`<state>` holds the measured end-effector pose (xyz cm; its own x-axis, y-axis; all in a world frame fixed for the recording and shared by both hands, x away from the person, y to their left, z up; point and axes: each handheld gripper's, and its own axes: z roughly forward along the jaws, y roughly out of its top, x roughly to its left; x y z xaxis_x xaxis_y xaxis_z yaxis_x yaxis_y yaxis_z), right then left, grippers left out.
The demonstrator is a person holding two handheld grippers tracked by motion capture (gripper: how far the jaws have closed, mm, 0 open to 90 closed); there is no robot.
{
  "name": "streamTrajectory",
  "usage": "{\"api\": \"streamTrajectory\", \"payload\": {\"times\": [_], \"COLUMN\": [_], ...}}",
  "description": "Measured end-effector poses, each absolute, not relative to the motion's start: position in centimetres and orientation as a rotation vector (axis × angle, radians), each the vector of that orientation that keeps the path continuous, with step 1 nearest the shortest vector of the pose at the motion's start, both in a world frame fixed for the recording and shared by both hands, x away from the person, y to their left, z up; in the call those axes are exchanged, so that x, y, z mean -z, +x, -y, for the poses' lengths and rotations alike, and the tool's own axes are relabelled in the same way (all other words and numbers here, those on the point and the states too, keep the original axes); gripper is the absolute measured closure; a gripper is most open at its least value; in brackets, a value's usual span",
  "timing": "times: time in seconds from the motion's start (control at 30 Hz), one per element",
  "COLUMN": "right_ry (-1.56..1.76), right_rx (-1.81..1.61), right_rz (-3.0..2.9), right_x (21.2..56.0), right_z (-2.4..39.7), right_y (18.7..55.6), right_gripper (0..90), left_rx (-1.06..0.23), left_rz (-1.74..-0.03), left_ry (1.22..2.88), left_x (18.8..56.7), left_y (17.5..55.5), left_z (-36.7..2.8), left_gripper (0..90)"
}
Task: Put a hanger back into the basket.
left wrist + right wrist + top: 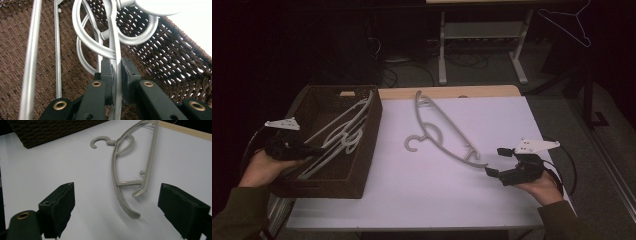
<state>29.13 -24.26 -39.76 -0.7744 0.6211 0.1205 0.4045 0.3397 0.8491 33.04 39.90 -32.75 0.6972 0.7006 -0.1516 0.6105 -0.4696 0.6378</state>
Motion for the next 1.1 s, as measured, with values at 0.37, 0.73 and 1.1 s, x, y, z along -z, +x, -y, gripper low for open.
{"api": "streamTrajectory", "payload": {"times": [0.37, 0.73, 1.1], "right_ry": [0.931, 0.928, 0.925], "right_rx": [-1.412, -1.41, -1.411], "right_rz": [-2.373, -2.376, -2.373], "right_x": [39.7, 39.7, 39.7], "right_z": [24.4, 24.2, 24.2], "right_y": [29.1, 29.1, 29.1], "right_gripper": [13.6, 13.6, 13.6], "left_rx": [-0.2, -0.258, -0.262], "left_rz": [-1.034, -1.038, -0.937], "left_ry": [2.267, 2.154, 2.037], "left_x": [33.5, 32.5, 30.7], "left_y": [33.9, 33.4, 33.2], "left_z": [-40.0, -40.6, -37.0], "left_gripper": [80.0, 54.0, 28.8]}}
